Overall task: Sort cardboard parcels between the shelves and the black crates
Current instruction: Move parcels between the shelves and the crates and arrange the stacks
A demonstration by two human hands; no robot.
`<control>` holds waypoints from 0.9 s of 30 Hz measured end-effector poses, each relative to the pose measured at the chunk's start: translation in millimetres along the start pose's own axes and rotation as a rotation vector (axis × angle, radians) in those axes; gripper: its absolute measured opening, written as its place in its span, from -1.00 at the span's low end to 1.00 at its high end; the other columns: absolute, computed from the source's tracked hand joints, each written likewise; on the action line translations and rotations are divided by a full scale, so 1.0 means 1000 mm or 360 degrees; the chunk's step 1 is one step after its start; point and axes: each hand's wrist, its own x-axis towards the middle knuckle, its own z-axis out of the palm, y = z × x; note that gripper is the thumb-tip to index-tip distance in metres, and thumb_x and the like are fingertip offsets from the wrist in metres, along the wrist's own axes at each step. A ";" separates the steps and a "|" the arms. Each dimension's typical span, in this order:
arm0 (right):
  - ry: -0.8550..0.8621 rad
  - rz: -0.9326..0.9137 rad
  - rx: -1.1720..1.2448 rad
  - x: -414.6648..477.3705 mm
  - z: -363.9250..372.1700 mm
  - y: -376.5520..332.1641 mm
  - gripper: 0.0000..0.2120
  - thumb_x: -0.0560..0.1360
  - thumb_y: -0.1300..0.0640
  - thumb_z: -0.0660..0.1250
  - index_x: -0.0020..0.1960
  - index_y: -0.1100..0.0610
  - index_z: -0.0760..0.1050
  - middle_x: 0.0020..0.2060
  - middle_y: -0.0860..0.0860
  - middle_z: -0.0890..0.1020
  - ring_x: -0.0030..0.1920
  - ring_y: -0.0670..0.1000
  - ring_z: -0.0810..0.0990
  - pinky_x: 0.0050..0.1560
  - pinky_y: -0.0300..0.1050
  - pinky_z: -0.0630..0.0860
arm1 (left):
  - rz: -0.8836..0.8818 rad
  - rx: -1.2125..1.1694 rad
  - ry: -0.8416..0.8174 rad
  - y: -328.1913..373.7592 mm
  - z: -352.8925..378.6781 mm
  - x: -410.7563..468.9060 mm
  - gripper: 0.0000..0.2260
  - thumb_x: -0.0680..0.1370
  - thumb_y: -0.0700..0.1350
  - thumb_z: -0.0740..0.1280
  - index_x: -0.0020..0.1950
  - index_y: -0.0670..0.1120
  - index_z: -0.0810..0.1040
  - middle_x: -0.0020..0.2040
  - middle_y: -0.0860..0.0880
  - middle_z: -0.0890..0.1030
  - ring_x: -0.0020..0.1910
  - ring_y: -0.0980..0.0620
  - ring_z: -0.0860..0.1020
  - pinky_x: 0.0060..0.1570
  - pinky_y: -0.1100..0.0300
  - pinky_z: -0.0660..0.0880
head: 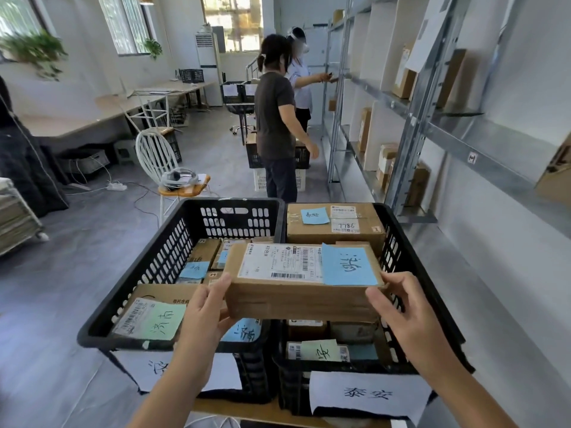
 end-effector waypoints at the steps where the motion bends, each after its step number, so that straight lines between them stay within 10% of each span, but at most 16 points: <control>1: 0.0027 0.0041 0.0067 0.001 -0.001 -0.002 -0.74 0.50 -0.13 0.36 0.11 -0.03 0.47 0.10 -0.12 0.64 0.16 -0.15 0.60 0.01 -0.31 0.58 | 0.0010 -0.0047 -0.0030 0.000 0.001 0.000 -0.38 0.26 0.30 0.46 0.13 -0.11 0.58 0.11 -0.15 0.64 0.09 -0.14 0.64 -0.08 0.12 0.62; 12: -0.0081 0.1033 0.0537 0.025 0.009 0.004 -0.29 0.15 -0.21 0.55 0.21 0.08 0.54 -0.05 0.10 0.74 -0.03 0.08 0.72 -0.14 -0.05 0.64 | 0.0077 -0.0119 -0.0107 -0.001 -0.003 0.003 -0.31 0.27 0.18 0.49 0.13 -0.34 0.49 0.04 -0.23 0.69 0.03 -0.16 0.68 0.03 0.08 0.61; 20: 0.0039 0.0945 0.0527 0.067 0.048 -0.010 -0.34 0.15 -0.15 0.59 0.17 0.13 0.60 -0.05 0.12 0.74 0.06 0.15 0.68 0.14 0.16 0.60 | 0.0094 0.0148 -0.0073 0.016 -0.031 0.043 -0.63 0.54 0.10 0.35 0.10 -0.21 0.57 0.05 -0.14 0.69 0.05 -0.07 0.68 0.05 0.06 0.62; 27: 0.0072 0.0880 0.0639 0.119 0.102 -0.036 -0.60 0.27 -0.07 0.58 0.03 0.08 0.64 -0.11 0.04 0.75 -0.14 0.00 0.74 -0.10 0.02 0.60 | 0.0229 0.0246 0.0173 0.042 -0.081 0.103 -0.78 0.66 -0.05 0.21 0.09 -0.02 0.66 0.00 0.04 0.72 0.06 0.05 0.66 0.08 0.09 0.56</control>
